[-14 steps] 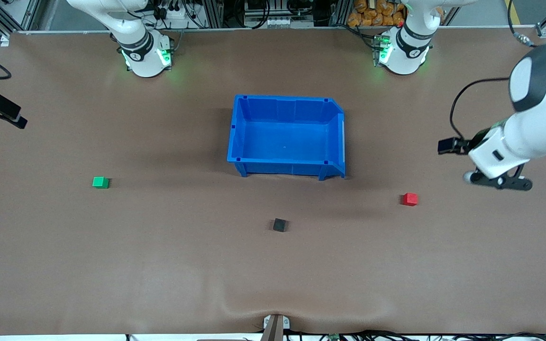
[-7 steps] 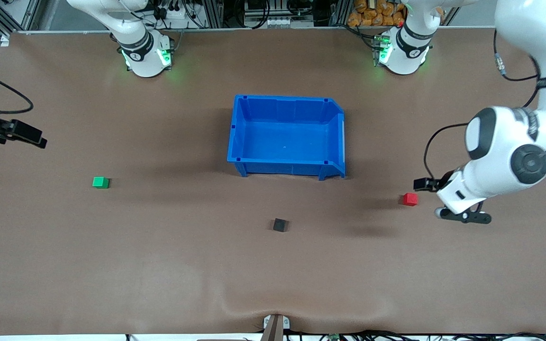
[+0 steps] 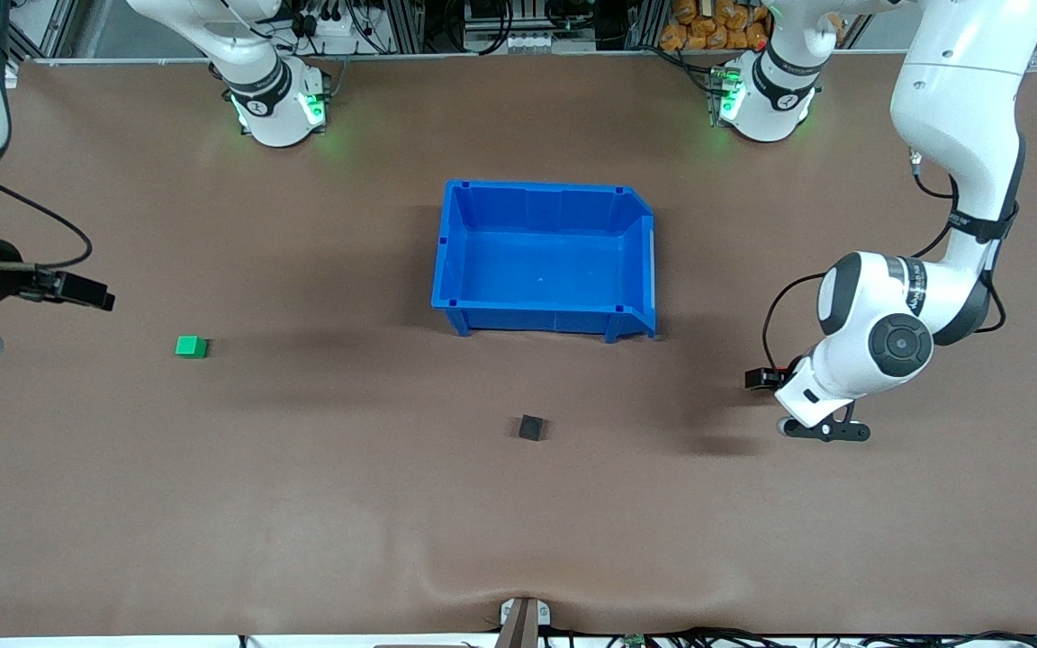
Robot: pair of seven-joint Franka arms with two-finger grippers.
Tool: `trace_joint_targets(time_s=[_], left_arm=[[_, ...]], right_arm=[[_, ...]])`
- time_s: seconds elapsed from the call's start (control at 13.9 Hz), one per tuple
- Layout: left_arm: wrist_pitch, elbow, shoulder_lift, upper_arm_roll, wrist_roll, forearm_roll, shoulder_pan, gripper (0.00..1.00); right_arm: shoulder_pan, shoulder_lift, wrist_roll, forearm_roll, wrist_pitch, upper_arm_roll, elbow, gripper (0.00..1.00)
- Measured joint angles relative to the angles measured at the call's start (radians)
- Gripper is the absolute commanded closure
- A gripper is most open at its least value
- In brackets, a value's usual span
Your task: Attach green and red cubes to black cube
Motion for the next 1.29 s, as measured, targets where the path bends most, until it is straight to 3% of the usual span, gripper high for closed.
trace_joint_targets(time_s=[0.43, 0.79, 0.86, 0.93, 1.0, 1.08, 1.29], left_arm=[[0.161, -0.085, 0.035, 0.007, -0.002, 0.003, 0.008, 0.00], [0.184, -0.117, 0.035, 0.011, 0.000, 0.077, 0.021, 0.00], [0.184, -0.118, 0.035, 0.011, 0.002, 0.088, 0.031, 0.22], [0.184, -0.119, 0.035, 0.011, 0.004, 0.092, 0.038, 0.72], [0.184, -0.119, 0.035, 0.011, 0.004, 0.092, 0.042, 0.96], [0.184, -0.119, 0.035, 0.010, -0.003, 0.092, 0.042, 1.00], [0.184, -0.121, 0.035, 0.004, -0.089, 0.092, 0.029, 1.00]], right_arm=[[-0.033, 0.090, 0.000, 0.000, 0.029, -0.001, -0.006, 0.00], [-0.053, 0.155, 0.002, 0.000, 0.034, -0.003, -0.010, 0.00], [-0.059, 0.170, 0.002, 0.000, 0.039, -0.003, -0.011, 0.00], [-0.064, 0.182, 0.002, 0.001, 0.040, -0.003, -0.012, 0.00], [-0.066, 0.193, 0.002, 0.001, 0.042, -0.003, -0.014, 0.00], [-0.066, 0.204, 0.002, 0.001, 0.050, -0.003, -0.017, 0.00], [-0.066, 0.225, 0.002, 0.011, 0.109, -0.002, -0.059, 0.00]])
